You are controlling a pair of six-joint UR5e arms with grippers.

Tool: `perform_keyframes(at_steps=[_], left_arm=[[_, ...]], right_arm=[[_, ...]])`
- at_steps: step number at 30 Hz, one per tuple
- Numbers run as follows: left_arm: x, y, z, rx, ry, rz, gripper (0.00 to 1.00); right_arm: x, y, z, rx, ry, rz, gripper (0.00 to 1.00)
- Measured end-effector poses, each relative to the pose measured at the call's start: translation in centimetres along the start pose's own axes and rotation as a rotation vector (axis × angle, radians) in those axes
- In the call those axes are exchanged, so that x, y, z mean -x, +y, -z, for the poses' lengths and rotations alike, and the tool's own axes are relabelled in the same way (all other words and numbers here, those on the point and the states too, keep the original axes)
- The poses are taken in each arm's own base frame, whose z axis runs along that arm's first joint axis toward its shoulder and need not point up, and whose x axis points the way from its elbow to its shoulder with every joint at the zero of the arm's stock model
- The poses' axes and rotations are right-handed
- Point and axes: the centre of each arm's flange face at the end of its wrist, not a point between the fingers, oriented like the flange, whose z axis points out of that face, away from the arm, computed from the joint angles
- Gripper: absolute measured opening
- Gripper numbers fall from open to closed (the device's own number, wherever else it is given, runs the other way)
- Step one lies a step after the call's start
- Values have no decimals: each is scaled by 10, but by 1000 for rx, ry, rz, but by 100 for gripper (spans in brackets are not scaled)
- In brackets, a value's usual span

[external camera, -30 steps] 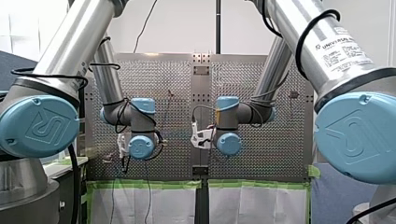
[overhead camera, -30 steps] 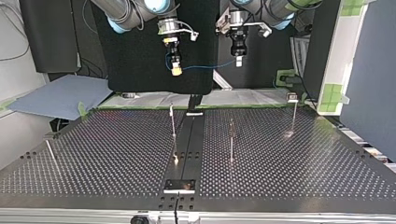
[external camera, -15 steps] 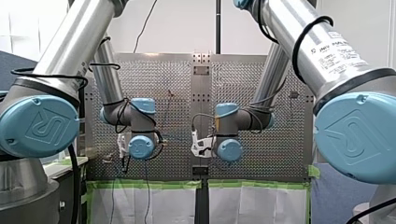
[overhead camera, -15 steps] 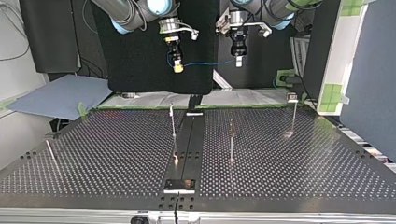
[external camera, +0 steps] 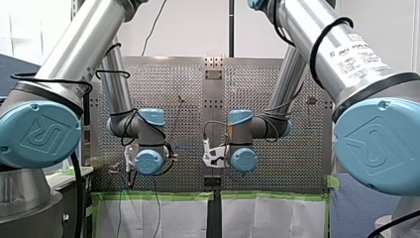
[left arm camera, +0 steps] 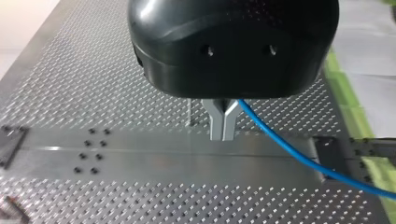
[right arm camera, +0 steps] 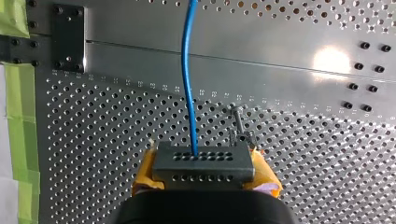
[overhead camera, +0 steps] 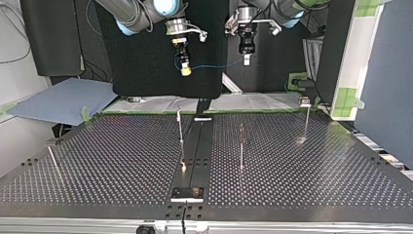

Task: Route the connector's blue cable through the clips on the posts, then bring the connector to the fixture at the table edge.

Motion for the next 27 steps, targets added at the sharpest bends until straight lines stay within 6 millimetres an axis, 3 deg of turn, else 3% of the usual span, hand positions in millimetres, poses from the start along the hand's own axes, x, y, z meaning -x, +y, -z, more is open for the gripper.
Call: perform_keyframes(at_steps=[9,22,27], left_arm=[[-21,-2,3,-8,-8,-23,0],[-22,-3,-2,-5,-31,-1,0],[-8,-10,-16,-5,-66,57,0]], right_arm=[[0,0,0,0,0,0,0],[2,1,-2,8,-7,-5,0],[-2,-1,-12,26,-15,-38,0]])
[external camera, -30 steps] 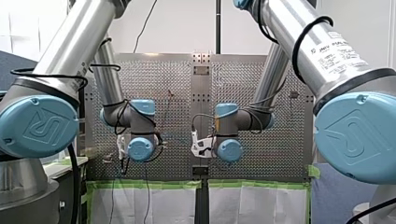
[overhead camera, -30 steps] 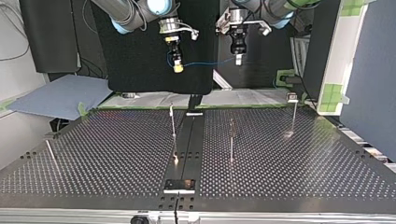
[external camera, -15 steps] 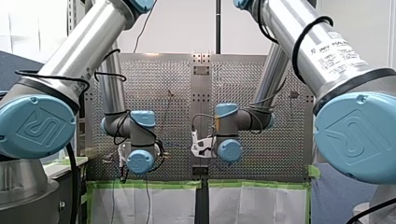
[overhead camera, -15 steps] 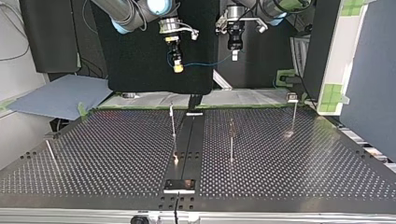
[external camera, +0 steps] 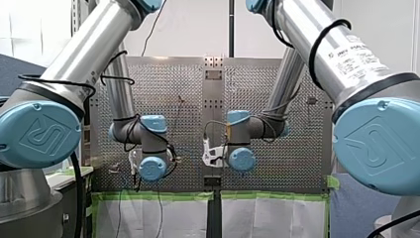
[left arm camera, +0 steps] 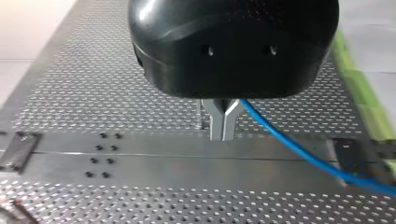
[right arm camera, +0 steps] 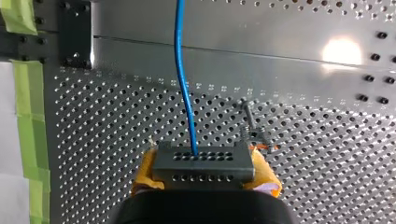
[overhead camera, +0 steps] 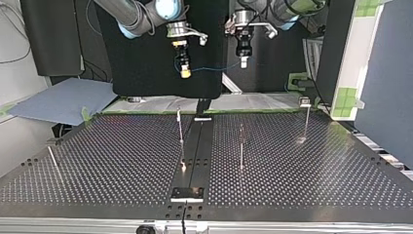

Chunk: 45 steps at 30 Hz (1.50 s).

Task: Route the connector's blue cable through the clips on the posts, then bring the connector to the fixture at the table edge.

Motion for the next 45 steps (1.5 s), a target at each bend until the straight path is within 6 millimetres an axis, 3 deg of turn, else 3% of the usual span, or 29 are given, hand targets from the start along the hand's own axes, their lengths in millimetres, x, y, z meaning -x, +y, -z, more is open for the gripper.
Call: perform_keyframes(at_steps=[5,14,22,29,39,45], left_arm=[[15,-2,-11,12,-17,21,0],[47,-5,-38,59,-60,36,0],[77,-3,-54,82,-84,64,0],[107,-4,-75,97,-123,95,0],[167,-9,-109,106,-201,135,0],[179,-3,-119,120,-191,106,0]], right_arm=[[-27,-2,-15,-13,31,-49,0],[-95,-3,-39,-39,107,-123,0],[-145,5,-45,-29,144,-132,0],[-157,18,-52,-12,137,-130,0],[-166,31,-64,-8,139,-128,0],[-173,36,-72,-21,141,-127,0]])
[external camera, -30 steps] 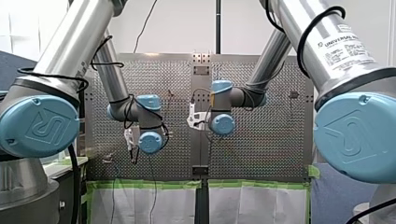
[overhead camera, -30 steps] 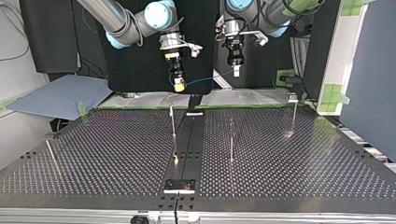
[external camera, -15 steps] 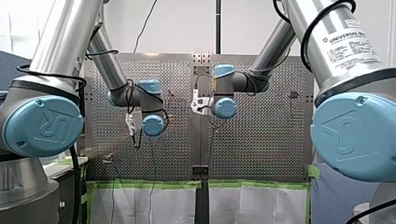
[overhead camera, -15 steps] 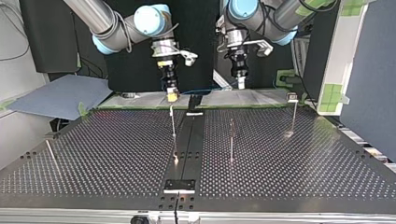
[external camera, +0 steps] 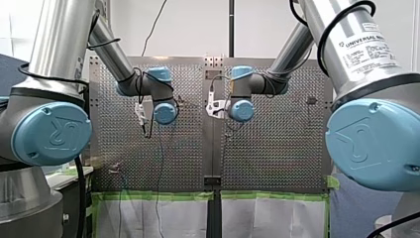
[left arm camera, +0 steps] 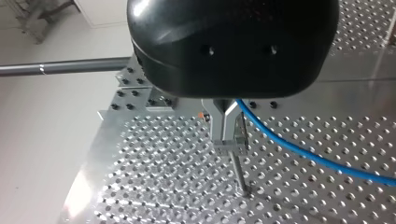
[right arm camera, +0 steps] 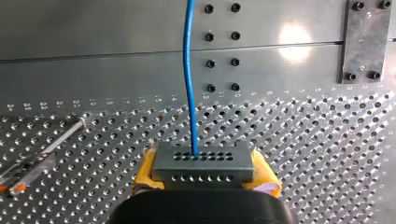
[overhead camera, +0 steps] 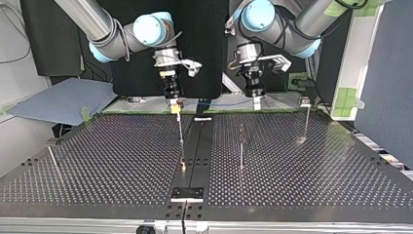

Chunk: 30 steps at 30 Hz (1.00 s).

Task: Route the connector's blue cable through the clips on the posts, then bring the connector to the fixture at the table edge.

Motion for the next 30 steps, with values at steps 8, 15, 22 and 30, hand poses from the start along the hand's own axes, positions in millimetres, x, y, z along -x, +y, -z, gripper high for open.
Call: perform_keyframes(at_steps=[8,15,22,30], left_arm=[[-2,6,-7,-20,29,-41,0],[2,7,-21,-46,28,-48,0],[8,6,-36,-68,18,-46,0],[14,7,-54,-91,14,-38,0]], right_arm=[[-16,5,-16,-20,21,-7,0],[-30,8,-30,-31,36,-11,0],[-34,12,-36,-35,40,-12,0],[-35,12,-38,-52,44,-12,0]])
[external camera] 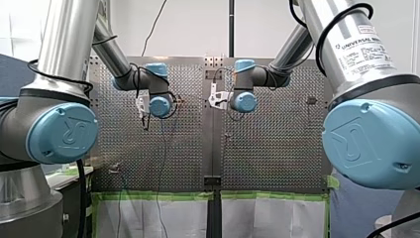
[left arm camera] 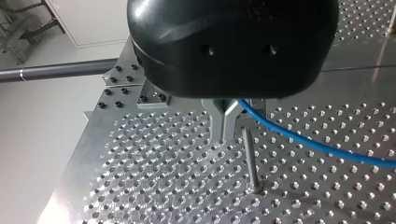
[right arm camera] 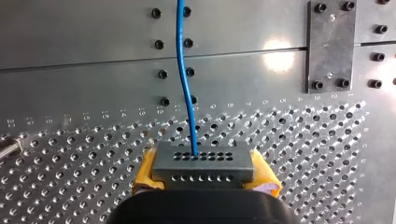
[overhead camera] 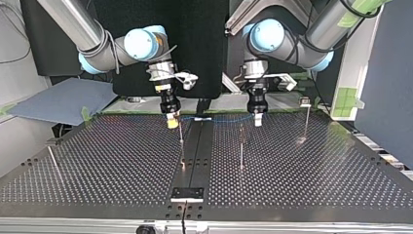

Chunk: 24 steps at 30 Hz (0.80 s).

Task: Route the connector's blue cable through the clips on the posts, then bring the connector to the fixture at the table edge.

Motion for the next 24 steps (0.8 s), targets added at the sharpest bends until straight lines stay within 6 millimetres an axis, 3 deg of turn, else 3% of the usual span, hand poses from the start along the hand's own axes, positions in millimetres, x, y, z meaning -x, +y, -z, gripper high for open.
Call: perform_keyframes(at_steps=[24], left_arm=[[-10,25,-23,1,13,14,0]], right_arm=[[7,-1,-10,-11,2,1,0]])
